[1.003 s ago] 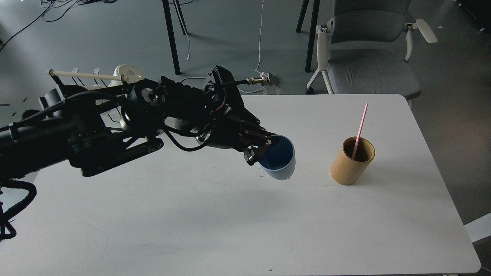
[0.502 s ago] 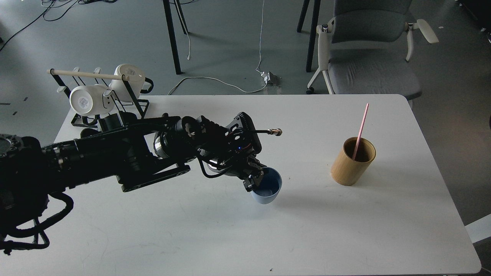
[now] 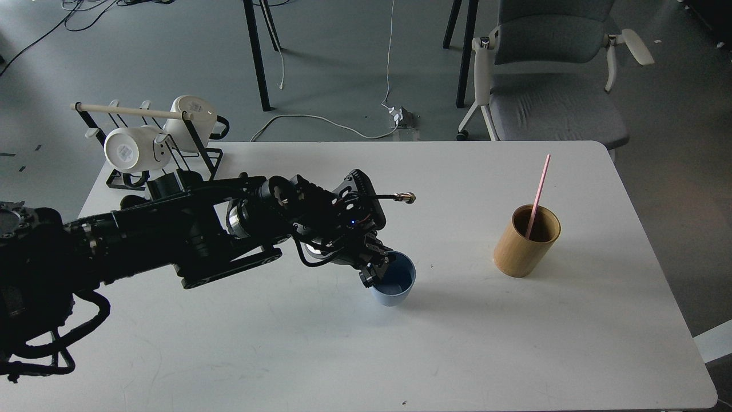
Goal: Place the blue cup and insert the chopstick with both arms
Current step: 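Carry the blue cup toward the table center and lower it, then open the left gripper and withdraw the left arm upward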
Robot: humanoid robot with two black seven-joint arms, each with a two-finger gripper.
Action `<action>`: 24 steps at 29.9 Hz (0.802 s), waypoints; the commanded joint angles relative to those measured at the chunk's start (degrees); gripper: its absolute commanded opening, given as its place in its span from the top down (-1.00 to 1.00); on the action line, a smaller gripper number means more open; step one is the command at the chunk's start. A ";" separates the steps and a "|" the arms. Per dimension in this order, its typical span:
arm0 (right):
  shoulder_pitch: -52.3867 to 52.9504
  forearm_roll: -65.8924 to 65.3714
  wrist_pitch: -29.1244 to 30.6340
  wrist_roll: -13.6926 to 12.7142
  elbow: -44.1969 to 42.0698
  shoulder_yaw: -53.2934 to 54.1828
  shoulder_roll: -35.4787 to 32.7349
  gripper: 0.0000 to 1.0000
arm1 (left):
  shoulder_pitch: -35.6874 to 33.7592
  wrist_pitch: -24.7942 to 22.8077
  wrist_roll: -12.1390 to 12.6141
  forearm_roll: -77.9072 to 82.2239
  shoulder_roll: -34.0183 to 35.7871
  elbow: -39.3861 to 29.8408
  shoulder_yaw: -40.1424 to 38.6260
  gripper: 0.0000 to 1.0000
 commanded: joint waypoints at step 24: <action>-5.09 -1.85 0.00 0.52 4.45 -0.88 -8.86 -0.99 | 0.80 -0.01 -0.07 -36.29 6.01 5.36 -29.26 -0.96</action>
